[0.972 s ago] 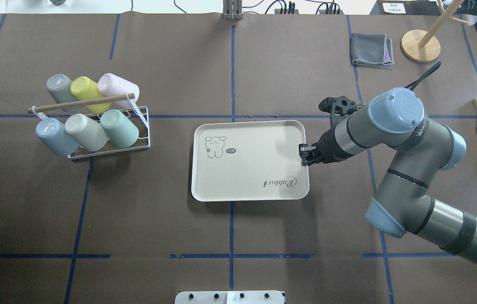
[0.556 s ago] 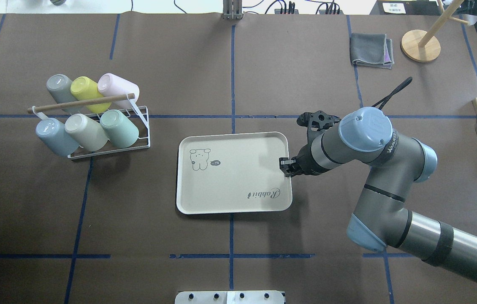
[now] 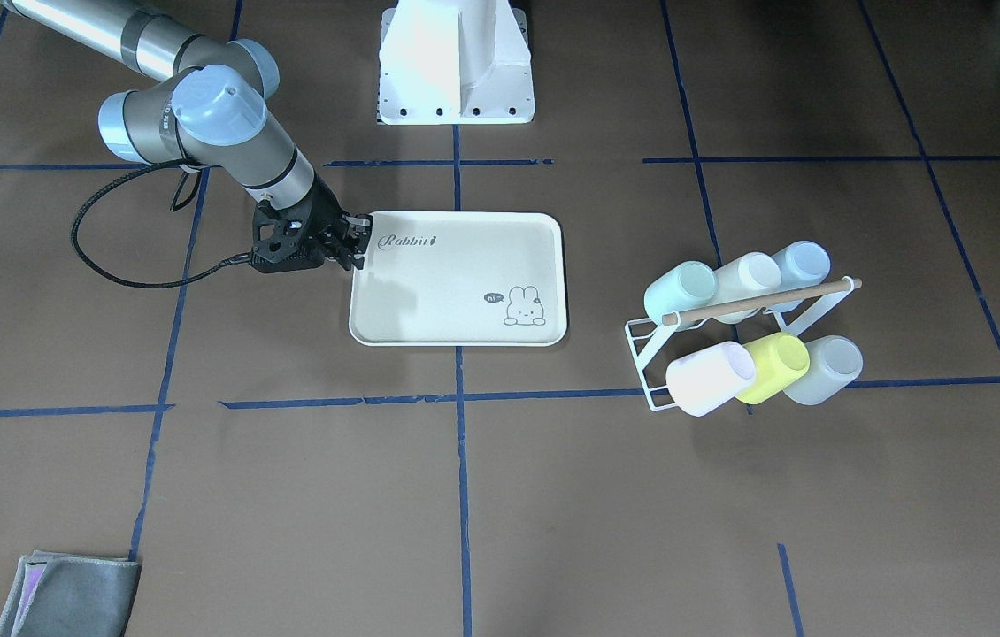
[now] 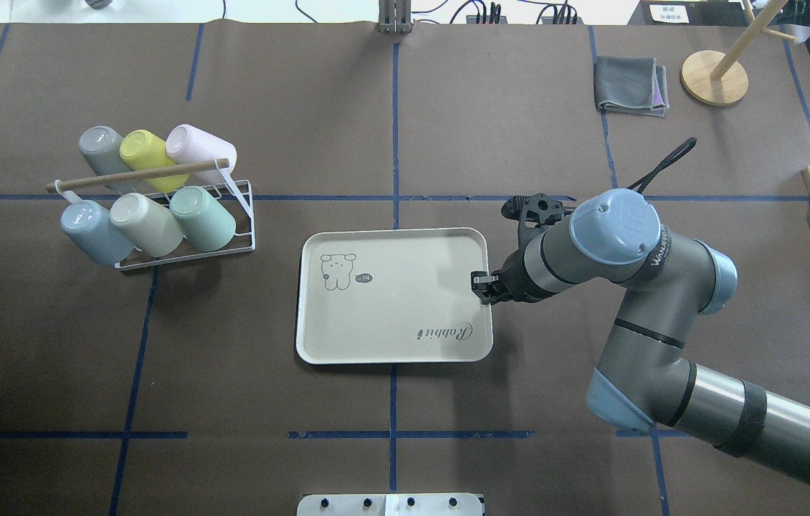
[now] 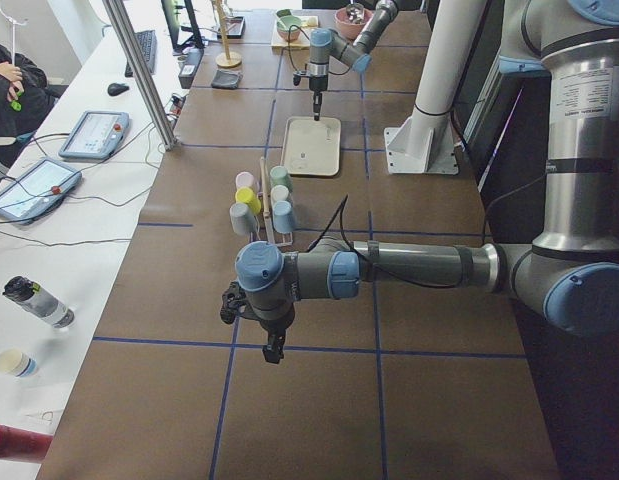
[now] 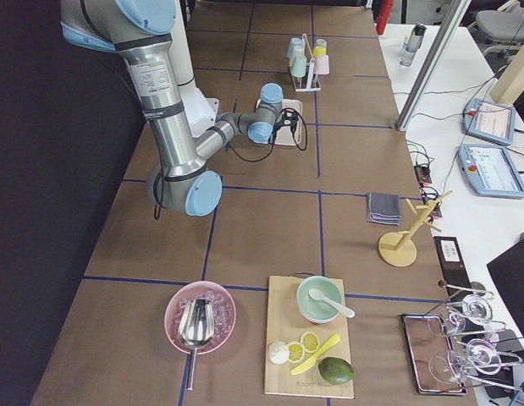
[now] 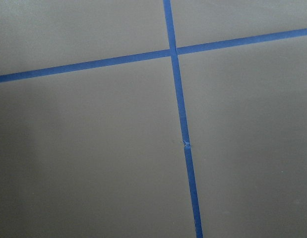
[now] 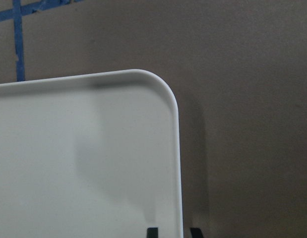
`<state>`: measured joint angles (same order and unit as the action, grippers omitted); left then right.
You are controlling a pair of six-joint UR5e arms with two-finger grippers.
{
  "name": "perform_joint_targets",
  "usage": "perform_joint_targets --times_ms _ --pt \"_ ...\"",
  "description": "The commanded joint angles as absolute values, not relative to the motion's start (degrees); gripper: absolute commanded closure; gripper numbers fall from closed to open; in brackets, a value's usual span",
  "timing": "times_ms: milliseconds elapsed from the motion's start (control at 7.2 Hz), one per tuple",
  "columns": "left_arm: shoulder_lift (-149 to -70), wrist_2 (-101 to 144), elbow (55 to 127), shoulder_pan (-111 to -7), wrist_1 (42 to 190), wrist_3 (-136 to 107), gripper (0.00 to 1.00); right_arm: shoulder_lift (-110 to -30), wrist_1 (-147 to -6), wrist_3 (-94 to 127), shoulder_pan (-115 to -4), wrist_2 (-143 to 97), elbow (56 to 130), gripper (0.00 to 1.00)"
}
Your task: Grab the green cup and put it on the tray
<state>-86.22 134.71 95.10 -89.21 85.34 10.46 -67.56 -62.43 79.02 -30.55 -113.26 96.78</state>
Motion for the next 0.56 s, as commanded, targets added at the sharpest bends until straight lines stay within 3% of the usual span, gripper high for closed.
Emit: perform_joint_targets --times_ms 0,417 --pt "-86.2 134.7 95.2 -89.2 85.3 10.5 0.0 -67.7 -62.6 79.9 -31.0 -113.4 96.9 0.0" --pt "-86.2 134.7 95.4 -89.2 85.3 10.5 0.0 -67.5 -73.2 71.0 -41.3 -122.0 98.8 0.0"
